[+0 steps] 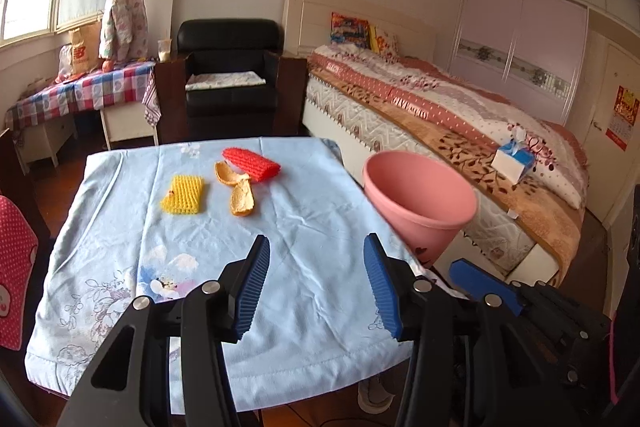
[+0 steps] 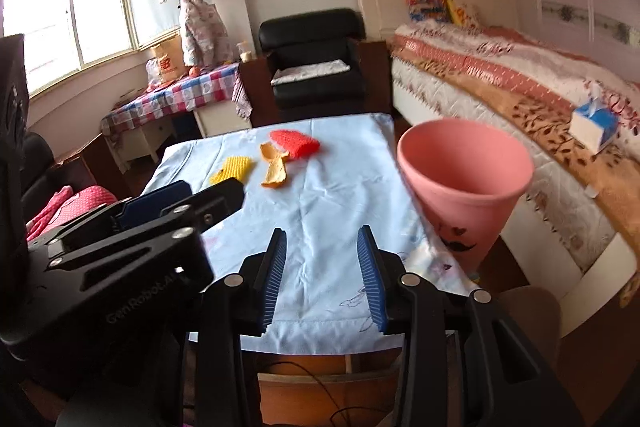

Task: Collect trash
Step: 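Move both tools back over the table toward the foam sleeves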

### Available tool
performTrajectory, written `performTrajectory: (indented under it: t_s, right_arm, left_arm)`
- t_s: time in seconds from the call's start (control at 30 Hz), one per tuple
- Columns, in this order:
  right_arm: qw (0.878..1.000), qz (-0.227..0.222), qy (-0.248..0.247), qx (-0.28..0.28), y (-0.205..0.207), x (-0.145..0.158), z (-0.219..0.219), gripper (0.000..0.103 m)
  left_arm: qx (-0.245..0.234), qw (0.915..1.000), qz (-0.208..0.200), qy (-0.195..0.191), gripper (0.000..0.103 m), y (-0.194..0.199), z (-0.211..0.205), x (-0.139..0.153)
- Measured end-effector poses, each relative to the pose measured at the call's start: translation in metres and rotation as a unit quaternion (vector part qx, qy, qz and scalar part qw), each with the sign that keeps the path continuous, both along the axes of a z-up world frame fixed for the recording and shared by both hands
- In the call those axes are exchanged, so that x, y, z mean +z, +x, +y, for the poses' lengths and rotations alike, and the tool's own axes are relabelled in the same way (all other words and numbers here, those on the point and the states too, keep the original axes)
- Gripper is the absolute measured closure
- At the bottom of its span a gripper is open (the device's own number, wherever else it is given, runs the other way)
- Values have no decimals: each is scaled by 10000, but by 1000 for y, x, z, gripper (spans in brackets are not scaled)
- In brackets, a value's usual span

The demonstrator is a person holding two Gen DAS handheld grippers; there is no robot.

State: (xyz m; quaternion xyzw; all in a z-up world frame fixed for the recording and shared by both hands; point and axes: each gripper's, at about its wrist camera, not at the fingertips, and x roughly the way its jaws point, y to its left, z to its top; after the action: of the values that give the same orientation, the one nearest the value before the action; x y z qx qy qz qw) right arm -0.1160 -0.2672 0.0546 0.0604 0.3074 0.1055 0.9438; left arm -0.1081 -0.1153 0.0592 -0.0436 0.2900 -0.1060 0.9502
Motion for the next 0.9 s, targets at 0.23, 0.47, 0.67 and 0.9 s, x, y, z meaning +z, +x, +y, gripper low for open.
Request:
performTrajectory:
  t_s: [0.23, 0.47, 0.67, 0.9]
  right_arm:
    - [9989, 4, 380, -272, -9, 7, -13, 65]
    - [9988, 43, 284, -391, -6, 5, -10, 65]
    - [9975, 222, 203, -638, 15, -3, -13, 65]
    - [9973, 381, 396, -487, 47, -13, -15, 65]
  left_arm:
    - [-179, 9991, -388, -53, 55, -25, 2, 17]
    - [-163, 9984, -530, -136, 49, -32, 10, 20]
    - [93, 9979, -608, 207, 44, -23, 18, 23]
    - [555, 9978, -298, -210, 44, 17, 69, 15]
